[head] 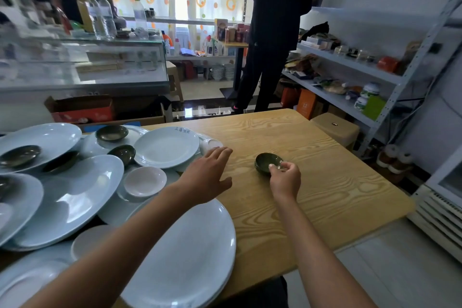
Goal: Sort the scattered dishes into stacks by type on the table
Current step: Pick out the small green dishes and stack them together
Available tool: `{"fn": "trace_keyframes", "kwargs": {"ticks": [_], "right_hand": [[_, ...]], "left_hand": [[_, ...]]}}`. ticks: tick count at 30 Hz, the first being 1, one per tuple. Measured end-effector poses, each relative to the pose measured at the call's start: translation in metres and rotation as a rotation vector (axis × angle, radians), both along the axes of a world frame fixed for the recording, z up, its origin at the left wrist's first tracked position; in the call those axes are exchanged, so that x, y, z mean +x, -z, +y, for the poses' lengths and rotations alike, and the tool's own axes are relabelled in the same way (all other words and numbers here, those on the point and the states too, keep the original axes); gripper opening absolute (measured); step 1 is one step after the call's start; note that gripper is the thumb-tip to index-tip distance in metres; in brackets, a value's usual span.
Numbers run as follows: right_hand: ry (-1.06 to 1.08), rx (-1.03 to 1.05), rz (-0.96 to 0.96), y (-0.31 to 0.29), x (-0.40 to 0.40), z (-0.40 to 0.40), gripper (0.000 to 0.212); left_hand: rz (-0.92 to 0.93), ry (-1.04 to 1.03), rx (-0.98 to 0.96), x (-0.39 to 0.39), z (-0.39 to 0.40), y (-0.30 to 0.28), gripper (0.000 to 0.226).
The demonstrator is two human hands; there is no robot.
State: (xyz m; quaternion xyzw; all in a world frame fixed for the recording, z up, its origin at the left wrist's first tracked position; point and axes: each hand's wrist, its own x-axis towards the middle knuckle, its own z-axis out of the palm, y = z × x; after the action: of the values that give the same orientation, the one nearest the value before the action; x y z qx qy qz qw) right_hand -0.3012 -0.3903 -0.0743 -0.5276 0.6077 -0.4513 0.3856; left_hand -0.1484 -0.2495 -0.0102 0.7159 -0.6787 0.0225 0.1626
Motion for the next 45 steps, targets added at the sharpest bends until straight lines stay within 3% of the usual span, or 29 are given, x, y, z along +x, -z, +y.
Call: {"fn": "trace_keyframes", "kwargs": {"ticks": [4,9,16,20,26,33,45], "right_hand": [[-0.236,-0.190,0.118,-0.007,0.026,0.024,0.012],[-0.508,-0.413,0.478,0.004,0.060,0.030,0.010],[-0.767,-0.326,0.648,0.021,0.087,0.031,0.017],[-0.749,-0.464,0.785,0.034,0.095,0.040,0.017],[-0.675,-0.535,0.780,0.044,0.098,0.040,0.016],[-0.653,-0.580,0.819,0.048,0.100,0.041,0.017],[-0.655,-0.540,0.794,0.043,0.097,0.044,0.015]], "left_hand": [[-0.050,-0.026,-0.020,0.007,0.004,0.000,0.069],[-0.101,-0.093,-0.070,0.024,0.015,0.000,0.052],[-0.309,-0.352,-0.054,0.073,0.027,0.000,0.040],[-0.396,-0.528,0.001,0.102,0.028,-0.006,0.029],[-0.550,-0.710,0.309,0.136,0.023,-0.003,0.033],[-0.526,-0.774,0.478,0.142,0.014,0.001,0.025],[-0.615,-0.691,0.246,0.115,0.015,-0.015,0.025]]}}
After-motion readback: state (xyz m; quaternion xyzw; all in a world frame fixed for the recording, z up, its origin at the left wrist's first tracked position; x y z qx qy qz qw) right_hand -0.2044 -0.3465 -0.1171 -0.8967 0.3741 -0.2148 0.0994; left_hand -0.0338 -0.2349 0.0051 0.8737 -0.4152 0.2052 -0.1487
